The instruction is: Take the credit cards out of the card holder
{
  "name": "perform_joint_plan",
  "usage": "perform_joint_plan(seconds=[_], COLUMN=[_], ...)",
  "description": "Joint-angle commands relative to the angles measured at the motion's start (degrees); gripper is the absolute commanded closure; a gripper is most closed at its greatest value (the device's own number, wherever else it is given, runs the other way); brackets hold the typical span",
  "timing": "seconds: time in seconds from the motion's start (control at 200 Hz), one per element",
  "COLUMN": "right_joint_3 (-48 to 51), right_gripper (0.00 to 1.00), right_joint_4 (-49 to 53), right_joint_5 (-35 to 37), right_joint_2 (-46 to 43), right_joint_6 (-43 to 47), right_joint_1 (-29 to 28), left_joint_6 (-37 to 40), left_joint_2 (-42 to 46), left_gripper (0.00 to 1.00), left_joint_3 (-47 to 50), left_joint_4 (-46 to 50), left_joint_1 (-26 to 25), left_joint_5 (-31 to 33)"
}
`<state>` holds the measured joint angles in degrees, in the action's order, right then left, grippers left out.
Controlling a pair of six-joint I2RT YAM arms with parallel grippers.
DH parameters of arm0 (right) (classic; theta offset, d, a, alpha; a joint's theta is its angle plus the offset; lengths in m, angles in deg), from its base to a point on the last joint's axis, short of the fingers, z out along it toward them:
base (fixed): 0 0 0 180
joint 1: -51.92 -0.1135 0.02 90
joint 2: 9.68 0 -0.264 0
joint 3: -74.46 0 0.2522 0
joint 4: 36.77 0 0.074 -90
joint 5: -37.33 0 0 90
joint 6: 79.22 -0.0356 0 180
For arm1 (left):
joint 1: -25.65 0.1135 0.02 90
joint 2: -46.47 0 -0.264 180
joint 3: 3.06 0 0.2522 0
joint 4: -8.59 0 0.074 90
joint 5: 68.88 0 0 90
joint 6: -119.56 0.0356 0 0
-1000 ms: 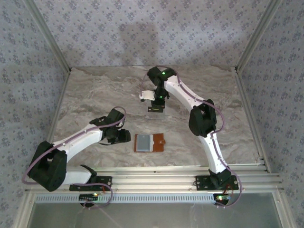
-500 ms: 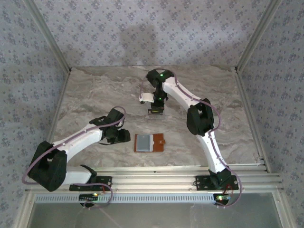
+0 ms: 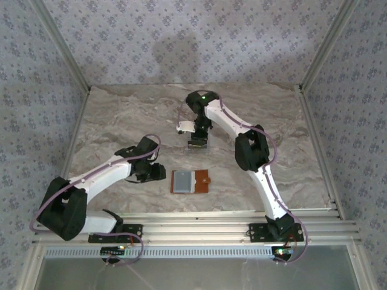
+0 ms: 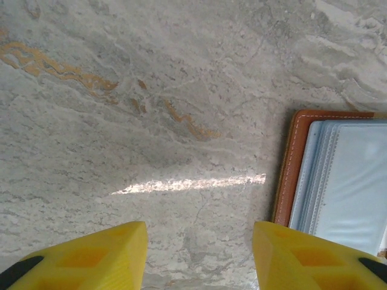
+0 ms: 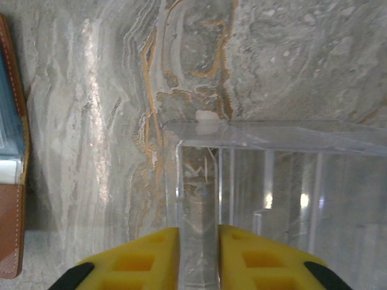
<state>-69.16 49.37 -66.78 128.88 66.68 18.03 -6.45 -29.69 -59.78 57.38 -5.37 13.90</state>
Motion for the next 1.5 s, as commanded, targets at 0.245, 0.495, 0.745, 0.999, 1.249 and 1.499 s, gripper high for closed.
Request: perform_joint_plan(seconds=[0.245,0.495,0.745,0.999,1.249,1.499], right_joint_3=[-1.2,3.04,9.98,10.24,11.47,12.93], right_gripper=[0.71,0.65,0.65,0.65,0.65,0.65], right_joint_4=[-4.3,-8.34,-16.17,-15.23,-13.82,-16.67], right_joint_5=[5.31,6.06,7.33,6.14,5.13,5.52], right_joint_2=[-3.59,-6.59,-7.17,-5.8,-6.24,-8.07], right_joint_6=[5.09,4.9,4.84,4.75,5.35,4.5], right_joint_1=[0.26,0.4,0.54,0.33,0.21,0.29], left_joint_6=[1.12,1.03,1.14,0.77,0.7,0.59], left_joint_2=[-0.13,0.31,0.14,1.27,1.42,1.29], left_gripper=[0.5,0.5,0.5,0.5,0.5,0.49], left_joint_3=[-2.98,-2.72,-2.66,-1.69,-1.69,-1.72], left_joint_4=[2.68,2.71,2.53,2.61,2.6,2.24], left_joint_1=[0.51,0.5,0.5,0.51,0.47,0.47], left_joint_5=[0.74,0.9,0.79,0.98,0.9,0.65])
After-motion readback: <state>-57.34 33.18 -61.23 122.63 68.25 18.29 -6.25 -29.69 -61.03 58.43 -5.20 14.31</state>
